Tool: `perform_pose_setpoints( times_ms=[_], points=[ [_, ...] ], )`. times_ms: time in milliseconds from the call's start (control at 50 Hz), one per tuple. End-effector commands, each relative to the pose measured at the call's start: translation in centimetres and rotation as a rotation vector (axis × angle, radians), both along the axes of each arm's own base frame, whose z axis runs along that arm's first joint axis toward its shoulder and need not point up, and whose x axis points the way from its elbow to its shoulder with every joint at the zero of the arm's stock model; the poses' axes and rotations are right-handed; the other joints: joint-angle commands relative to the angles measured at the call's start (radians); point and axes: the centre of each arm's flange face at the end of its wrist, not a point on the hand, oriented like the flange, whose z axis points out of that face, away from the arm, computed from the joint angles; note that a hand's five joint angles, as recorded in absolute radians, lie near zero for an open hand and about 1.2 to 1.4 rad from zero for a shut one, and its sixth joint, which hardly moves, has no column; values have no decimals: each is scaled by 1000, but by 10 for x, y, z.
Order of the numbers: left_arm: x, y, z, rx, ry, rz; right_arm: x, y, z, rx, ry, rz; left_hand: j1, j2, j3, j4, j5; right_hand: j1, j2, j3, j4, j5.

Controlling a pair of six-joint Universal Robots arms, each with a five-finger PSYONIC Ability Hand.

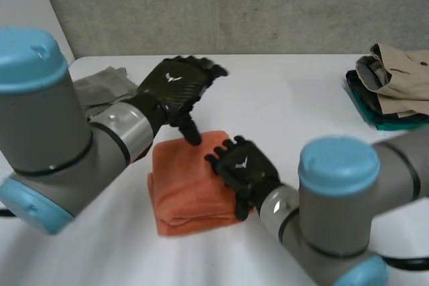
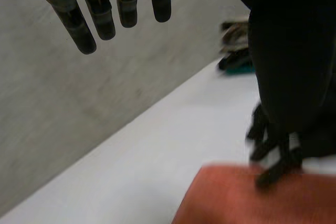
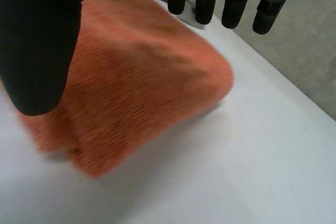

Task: Fold the laundry.

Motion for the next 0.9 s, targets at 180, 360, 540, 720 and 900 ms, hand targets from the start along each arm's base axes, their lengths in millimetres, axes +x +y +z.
perform_pose_setpoints(
  times_ms=[180,360,540,720,900],
  points=[
    [-12,15,9,109,11,-322,14,29,-53,-162,-12,113,12,-5,-10,-2,-21,-13,1,-1,2,-6],
    [-12,13,5,117,3,-305,25,17,-59,-215,-35,104,15,-2,-7,1,-18,99,113,111,114,105],
    [-12,9,5,99,11,-289,35,7,-55,-242,-64,99,15,-2,-7,1,-18,193,207,205,208,199],
    [-11,8,6,98,13,-284,47,-3,-50,-261,-95,104,23,7,1,10,-9,392,405,404,407,398],
    [-10,7,9,88,17,-281,50,-22,-37,-289,-132,71,20,4,-2,7,-12,1170,1183,1181,1184,1176]
  ],
)
